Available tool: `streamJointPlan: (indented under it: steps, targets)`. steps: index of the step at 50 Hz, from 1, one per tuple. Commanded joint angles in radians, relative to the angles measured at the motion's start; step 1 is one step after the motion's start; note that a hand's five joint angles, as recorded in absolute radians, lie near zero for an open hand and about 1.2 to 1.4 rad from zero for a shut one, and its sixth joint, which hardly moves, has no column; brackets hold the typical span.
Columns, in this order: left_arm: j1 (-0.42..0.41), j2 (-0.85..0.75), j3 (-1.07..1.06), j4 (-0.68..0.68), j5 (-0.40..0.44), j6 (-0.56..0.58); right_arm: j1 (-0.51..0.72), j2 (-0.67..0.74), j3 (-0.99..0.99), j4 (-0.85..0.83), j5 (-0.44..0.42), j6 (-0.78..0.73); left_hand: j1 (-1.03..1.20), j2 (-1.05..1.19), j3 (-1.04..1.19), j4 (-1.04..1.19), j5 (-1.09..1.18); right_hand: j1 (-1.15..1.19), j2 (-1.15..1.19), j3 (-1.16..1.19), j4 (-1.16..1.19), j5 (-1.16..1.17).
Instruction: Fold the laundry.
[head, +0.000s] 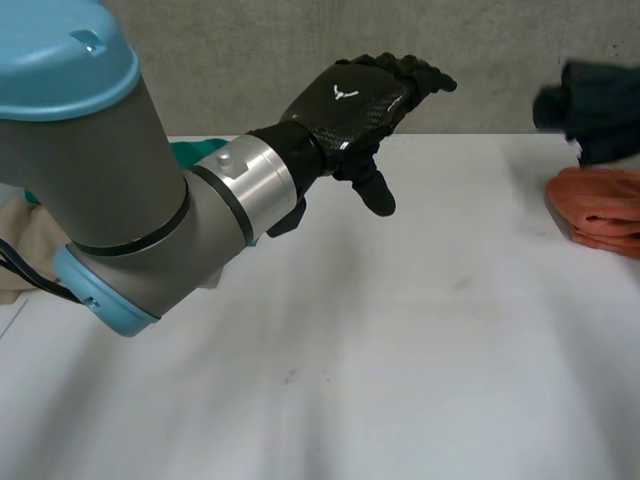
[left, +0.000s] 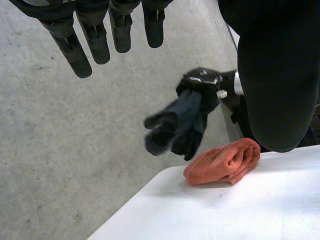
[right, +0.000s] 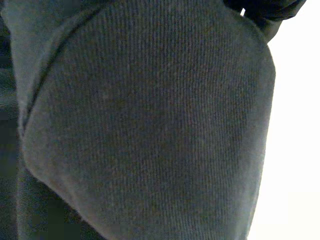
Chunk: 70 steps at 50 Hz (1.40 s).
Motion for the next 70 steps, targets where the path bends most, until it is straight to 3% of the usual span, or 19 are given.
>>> streamJointPlan:
  steps: [1, 6, 11, 13, 14, 17, 23, 28, 33, 34, 37, 38, 42, 47, 54, 58, 63, 66, 70]
  targets:
    - [-0.004, -0.029, -0.007, 0.0, 0.001, 0.001, -0.118, 0.229, -0.09, -0.014, -0.12, -0.003, 0.027, 0.015, 0.007, 0.018, -0.002, 0.367, 0.242, 0.233, 0.197, 0.284]
    - [-0.005, -0.03, -0.007, 0.0, -0.001, 0.001, -0.173, 0.296, -0.063, -0.04, -0.31, -0.002, 0.03, 0.018, 0.01, 0.021, 0.001, 0.367, 0.242, 0.233, 0.197, 0.284]
    - [-0.011, -0.03, -0.005, 0.0, 0.001, 0.001, -0.222, 0.277, 0.008, -0.098, -0.342, 0.0, 0.03, 0.018, 0.01, 0.021, 0.001, 0.367, 0.242, 0.233, 0.197, 0.284]
    - [-0.014, -0.029, -0.005, 0.0, 0.001, -0.001, -0.234, 0.231, 0.046, -0.129, -0.333, 0.0, 0.03, 0.018, 0.01, 0.021, 0.001, -0.278, -0.403, -0.412, -0.448, -0.361]
    - [-0.016, -0.029, -0.005, 0.0, 0.001, -0.001, -0.236, 0.218, 0.057, -0.129, -0.329, 0.0, 0.03, 0.018, 0.01, 0.021, 0.001, -0.437, -0.563, -0.572, -0.607, -0.521]
    - [-0.022, -0.027, -0.005, -0.002, 0.001, -0.001, -0.242, 0.152, 0.106, -0.124, -0.287, 0.004, 0.03, 0.018, 0.01, 0.021, 0.001, -0.854, -0.98, -0.989, -1.024, -0.938]
    - [-0.031, -0.021, -0.007, -0.002, 0.001, -0.001, -0.276, -0.002, 0.21, -0.003, -0.237, -0.003, 0.03, 0.018, 0.01, 0.021, 0.001, -0.854, -0.98, -0.989, -1.024, -0.938]
    - [-0.039, 0.008, -0.007, -0.002, 0.001, -0.003, -0.332, -0.153, 0.264, 0.221, -0.204, -0.075, 0.03, 0.018, 0.01, 0.021, 0.001, -0.854, -0.98, -0.989, -1.024, -0.938]
    - [-0.037, 0.043, 0.001, 0.003, 0.001, -0.004, -0.325, -0.269, 0.269, 0.403, -0.03, -0.275, 0.03, 0.018, 0.01, 0.021, 0.001, -0.854, -0.98, -0.989, -1.024, -0.938]
    - [-0.036, 0.051, 0.004, 0.006, -0.001, -0.004, -0.32, -0.317, 0.265, 0.411, 0.039, -0.346, 0.027, 0.015, 0.007, 0.018, -0.002, -0.854, -0.98, -0.989, -1.024, -0.938]
    - [-0.024, 0.089, 0.016, 0.038, -0.008, 0.0, -0.282, -0.366, 0.278, 0.365, 0.107, -0.413, 0.03, 0.018, 0.01, 0.021, 0.001, -0.854, -0.98, -0.989, -1.024, -0.938]
    - [-0.019, 0.1, 0.019, 0.05, -0.016, 0.001, -0.206, -0.394, 0.291, 0.309, 0.118, -0.418, 0.03, 0.018, 0.01, 0.021, 0.001, -0.854, -0.98, -0.989, -1.024, -0.938]
    - [0.033, 0.129, 0.035, 0.095, -0.119, 0.01, -0.008, -0.443, 0.372, 0.114, 0.11, -0.405, 0.025, 0.012, 0.004, 0.015, -0.005, -0.854, -0.98, -0.989, -1.024, -0.938]
    - [0.221, 0.132, 0.026, 0.101, -0.223, 0.051, 0.1, -0.57, 0.578, -0.09, 0.084, -0.411, 0.025, 0.012, 0.004, 0.015, -0.005, -0.854, -0.98, -0.989, -1.024, -0.938]
    - [0.481, -0.031, -0.022, 0.113, -0.214, 0.177, 0.269, -0.622, 0.868, -0.167, -0.034, -0.439, 0.025, 0.012, 0.004, 0.015, -0.005, -0.854, -0.98, -0.989, -1.024, -0.938]
    - [0.556, -0.188, -0.013, 0.156, -0.168, 0.276, 0.312, -0.632, 0.962, -0.164, -0.043, -0.474, 0.027, 0.015, 0.007, 0.018, -0.002, -0.854, -0.98, -0.989, -1.024, -0.938]
    - [0.604, -0.395, 0.048, 0.228, -0.062, 0.385, 0.312, -0.63, 1.035, -0.138, -0.043, -0.533, 0.039, 0.027, 0.019, 0.03, 0.01, -0.854, -0.98, -0.989, -1.024, -0.938]
    - [0.621, -0.473, 0.097, 0.256, -0.05, 0.404, 0.31, -0.627, 1.057, -0.111, -0.045, -0.545, 0.051, 0.038, 0.031, 0.042, 0.022, -0.854, -0.98, -0.989, -1.024, -0.938]
    - [0.625, -0.581, 0.202, 0.278, -0.054, 0.404, 0.307, -0.624, 1.075, -0.089, -0.043, -0.543, 0.384, 0.372, 0.364, 0.375, 0.355, -0.854, -0.98, -0.989, -1.024, -0.938]
